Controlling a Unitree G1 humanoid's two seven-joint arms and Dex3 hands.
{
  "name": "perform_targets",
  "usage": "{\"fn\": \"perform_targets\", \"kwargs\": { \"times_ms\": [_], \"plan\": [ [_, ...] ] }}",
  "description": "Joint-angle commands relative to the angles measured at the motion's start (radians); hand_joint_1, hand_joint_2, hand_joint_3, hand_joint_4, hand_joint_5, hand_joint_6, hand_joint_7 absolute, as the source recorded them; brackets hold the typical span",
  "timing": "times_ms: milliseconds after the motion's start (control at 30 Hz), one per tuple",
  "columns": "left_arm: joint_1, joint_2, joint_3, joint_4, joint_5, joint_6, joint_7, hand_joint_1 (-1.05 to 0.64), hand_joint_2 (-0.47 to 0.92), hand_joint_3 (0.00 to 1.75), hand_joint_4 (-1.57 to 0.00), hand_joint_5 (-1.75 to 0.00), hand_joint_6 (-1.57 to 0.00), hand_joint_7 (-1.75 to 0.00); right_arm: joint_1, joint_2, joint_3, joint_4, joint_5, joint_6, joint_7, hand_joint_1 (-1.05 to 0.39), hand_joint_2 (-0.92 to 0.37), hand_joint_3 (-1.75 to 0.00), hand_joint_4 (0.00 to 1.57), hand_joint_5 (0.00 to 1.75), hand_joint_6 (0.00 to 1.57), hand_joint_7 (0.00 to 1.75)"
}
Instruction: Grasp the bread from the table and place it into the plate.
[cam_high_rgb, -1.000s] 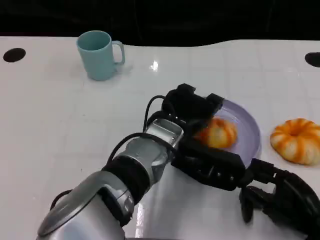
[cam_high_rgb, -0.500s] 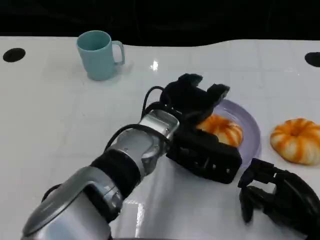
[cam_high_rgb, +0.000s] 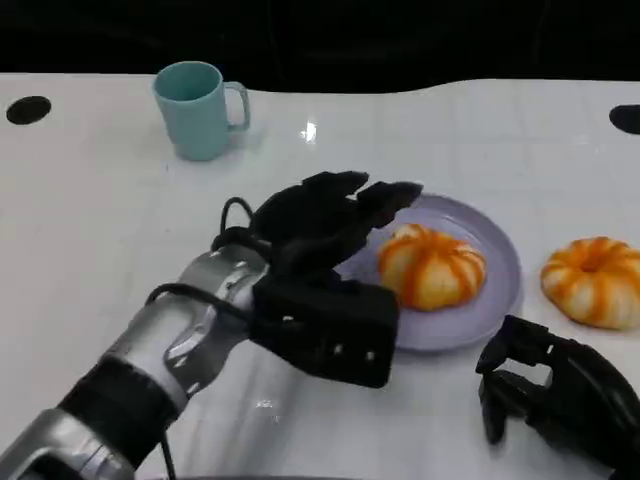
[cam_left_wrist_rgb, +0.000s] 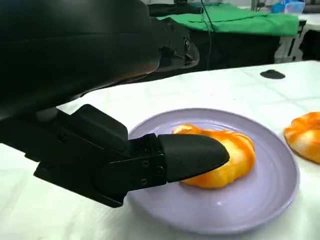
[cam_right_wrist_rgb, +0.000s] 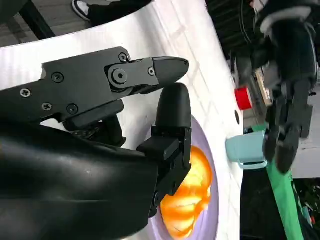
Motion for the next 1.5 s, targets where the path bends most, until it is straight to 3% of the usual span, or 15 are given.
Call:
{"fn": "perform_targets", "kwargs": {
  "times_ms": [33, 100, 167, 333, 500, 567, 633, 733, 767, 800, 833, 900, 933, 1200, 1500],
  "plan": [
    [0.012, 0.01, 0.016, -0.033, -0.004, 0.003, -0.021, -0.95, 0.92, 0.75, -0.06, -0.11, -0.03, -0.1, 0.015, -0.01, -0.005, 0.009, -0.003, 0.016, -0.007, -0.58, -0.92, -0.19, 0.7, 1.74, 0.68, 1.44],
    [0.16, 0.094, 0.106, -0.109, -0.12, -0.144, 0.017, -0.87, 0.92, 0.7, -0.15, -0.17, -0.08, -0.12, 0.013, -0.016, -0.003, 0.009, -0.01, 0.004, -0.008, -0.58, -0.92, -0.21, 0.7, 1.74, 0.69, 1.44],
    [0.255, 0.135, 0.166, -0.148, -0.208, -0.241, 0.017, -0.82, 0.92, 0.66, -0.2, -0.2, -0.11, -0.13, 0.011, -0.019, -0.002, 0.01, -0.012, 0.004, -0.006, -0.58, -0.92, -0.22, 0.71, 1.75, 0.69, 1.44],
    [0.397, 0.135, 0.25, -0.154, -0.372, -0.386, -0.006, -0.74, 0.92, 0.6, -0.35, -0.29, -0.28, -0.16, 0.013, -0.021, 0.001, 0.003, -0.012, 0.011, -0.013, -0.57, -0.92, -0.21, 0.71, 1.75, 0.7, 1.43],
    [0.47, 0.067, 0.316, -0.079, -0.548, -0.552, -0.028, -0.7, 0.92, 0.56, -0.56, -0.47, -0.55, -0.22, 0.014, -0.022, 0.002, -0.002, -0.008, 0.024, -0.011, -0.57, -0.92, -0.21, 0.71, 1.75, 0.7, 1.44],
    [0.508, 0.03, 0.34, -0.057, -0.654, -0.602, -0.065, -0.67, 0.92, 0.56, -0.54, -0.72, -0.64, -0.25, 0.013, -0.022, 0.002, -0.003, -0.006, 0.028, -0.007, -0.56, -0.92, -0.21, 0.71, 1.75, 0.69, 1.45],
    [0.542, 0.0, 0.363, -0.045, -0.752, -0.626, -0.113, -0.7, 0.92, 0.56, -0.53, -1.13, -0.69, -0.58, 0.014, -0.021, 0.001, -0.004, -0.005, 0.028, -0.005, -0.55, -0.92, -0.22, 0.7, 1.75, 0.69, 1.46],
    [0.548, -0.017, 0.384, -0.035, -0.785, -0.637, -0.156, -0.71, 0.92, 0.55, -0.52, -1.24, -0.68, -0.7, 0.014, -0.02, 0.0, -0.005, -0.006, 0.029, -0.005, -0.55, -0.92, -0.22, 0.7, 1.75, 0.68, 1.47],
    [0.588, -0.035, 0.393, -0.066, -0.859, -0.603, -0.188, -0.72, 0.92, 0.55, -0.52, -1.25, -0.68, -0.71, 0.016, -0.021, 0.004, -0.012, -0.013, 0.032, -0.015, -0.55, -0.92, -0.22, 0.7, 1.75, 0.68, 1.47],
    [0.617, -0.049, 0.401, -0.09, -0.915, -0.575, -0.214, -0.77, 0.92, 0.53, -0.5, -1.53, -0.61, -1.07, 0.017, -0.022, 0.006, -0.018, -0.018, 0.035, -0.022, -0.55, -0.92, -0.21, 0.71, 1.75, 0.68, 1.48],
    [0.647, -0.062, 0.408, -0.117, -0.972, -0.539, -0.242, -0.79, 0.92, 0.52, -0.5, -1.64, -0.55, -1.26, 0.018, -0.022, 0.008, -0.022, -0.022, 0.035, -0.027, -0.56, -0.92, -0.21, 0.71, 1.75, 0.68, 1.48],
    [0.688, -0.083, 0.423, -0.157, -1.062, -0.471, -0.293, -0.8, 0.92, 0.53, -0.58, -1.72, -0.48, -1.57, 0.02, -0.022, 0.01, -0.028, -0.023, 0.04, -0.032, -0.56, -0.92, -0.21, 0.72, 1.75, 0.68, 1.48],
    [0.698, -0.09, 0.43, -0.17, -1.084, -0.447, -0.311, -0.8, 0.92, 0.52, -0.6, -1.73, -0.47, -1.63, 0.02, -0.022, 0.011, -0.03, -0.023, 0.042, -0.033, -0.56, -0.92, -0.21, 0.72, 1.75, 0.68, 1.48],
    [0.774, -0.146, 0.513, -0.259, -1.29, -0.185, -0.451, -0.76, 0.92, 0.44, -0.85, -1.75, -0.58, -1.75, 0.027, -0.025, 0.008, -0.034, -0.017, 0.032, -0.018, -0.58, -0.92, -0.22, 0.72, 1.75, 0.67, 1.5],
    [0.801, -0.196, 0.579, -0.279, -1.318, -0.071, -0.524, -0.8, 0.92, 0.34, -0.91, -1.75, -0.65, -1.75, 0.037, -0.023, 0.003, -0.059, -0.007, 0.071, -0.017, -0.56, -0.92, -0.2, 0.7, 1.75, 0.69, 1.45]
  ]
}}
